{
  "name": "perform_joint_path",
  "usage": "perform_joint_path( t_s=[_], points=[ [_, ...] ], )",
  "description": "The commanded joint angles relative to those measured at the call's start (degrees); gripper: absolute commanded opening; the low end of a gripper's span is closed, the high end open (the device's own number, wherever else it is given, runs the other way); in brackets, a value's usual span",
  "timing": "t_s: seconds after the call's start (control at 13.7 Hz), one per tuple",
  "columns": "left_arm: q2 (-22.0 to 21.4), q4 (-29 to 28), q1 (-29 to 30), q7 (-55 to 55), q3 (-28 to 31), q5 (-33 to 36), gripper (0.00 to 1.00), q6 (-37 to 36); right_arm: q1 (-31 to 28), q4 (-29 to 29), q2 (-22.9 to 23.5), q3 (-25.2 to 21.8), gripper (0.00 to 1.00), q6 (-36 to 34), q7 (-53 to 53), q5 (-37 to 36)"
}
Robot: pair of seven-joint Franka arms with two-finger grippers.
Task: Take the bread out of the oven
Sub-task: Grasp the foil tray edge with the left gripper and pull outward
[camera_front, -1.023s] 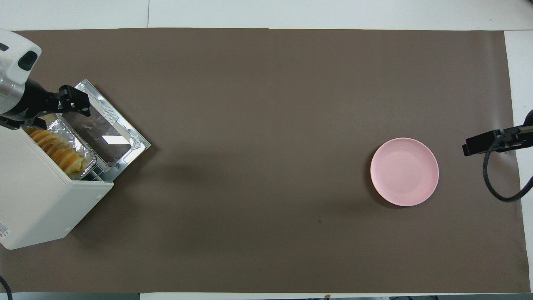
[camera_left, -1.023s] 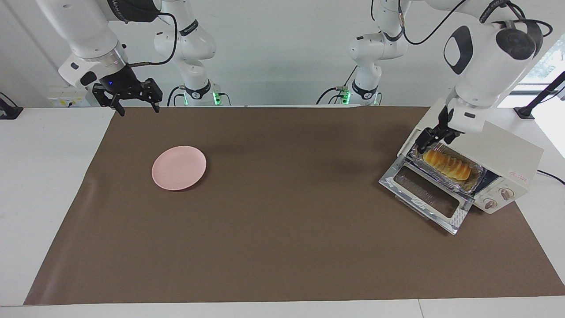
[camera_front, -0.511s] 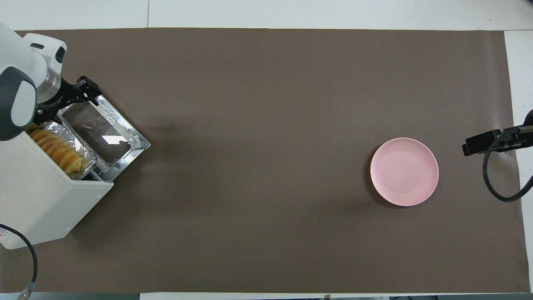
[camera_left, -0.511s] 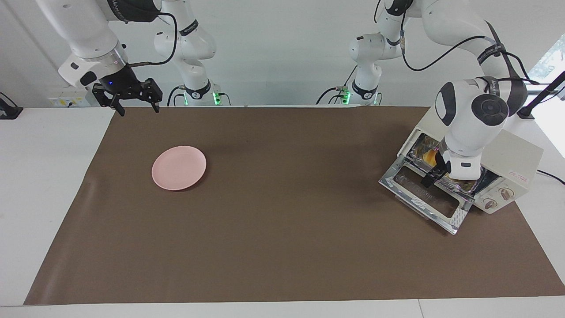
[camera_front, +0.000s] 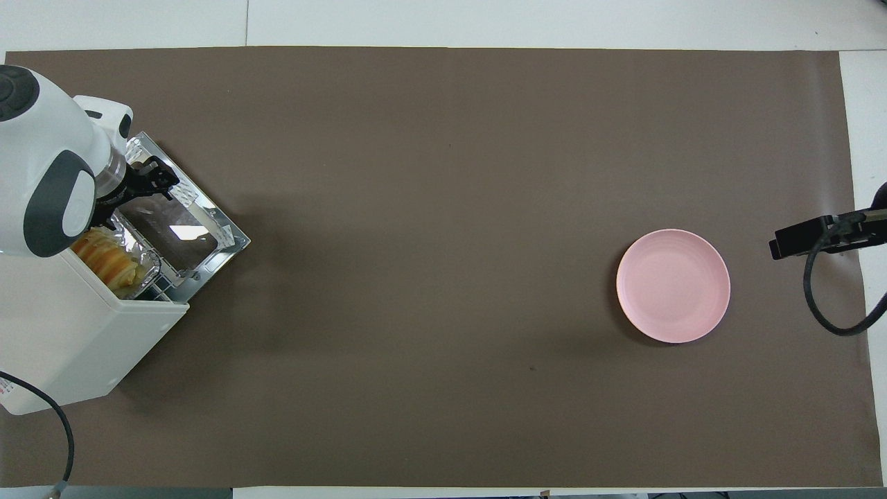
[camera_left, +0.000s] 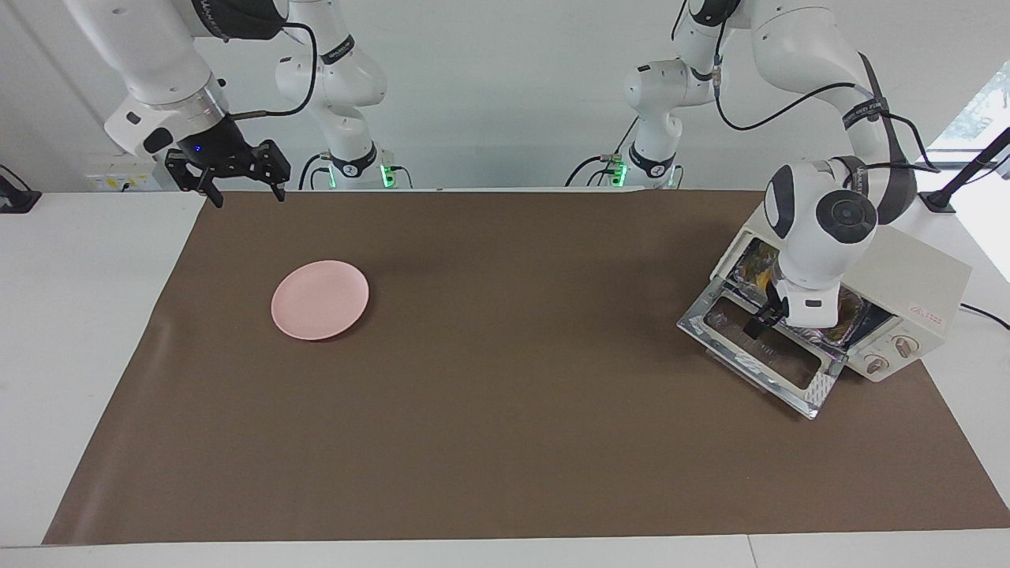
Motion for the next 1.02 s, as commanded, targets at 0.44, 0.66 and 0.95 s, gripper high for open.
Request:
perform_joint_path(
  t_s=[0.44, 0.66, 0.95],
  points=[
    [-4.3, -7.6, 2.2, 0.1, -0.1, 1.5, 0.00, 3.3, -0.8, -0.9, -0.9, 0.1, 1.00, -0.3, -0.7, 0.6],
    [-0.7, 1.4, -3.0, 1.4, -0.6, 1.5, 0.00, 1.2, -0.7, -0.9, -0.9, 0.1, 1.00, -0.3, -0.7, 0.6],
    [3.2, 8.6, -14.8, 9.3, -1.2, -3.6, 0.00, 1.3, -0.8, -0.9, -0.9, 0.1, 1.00, -0.3, -0.9, 0.6]
  ],
)
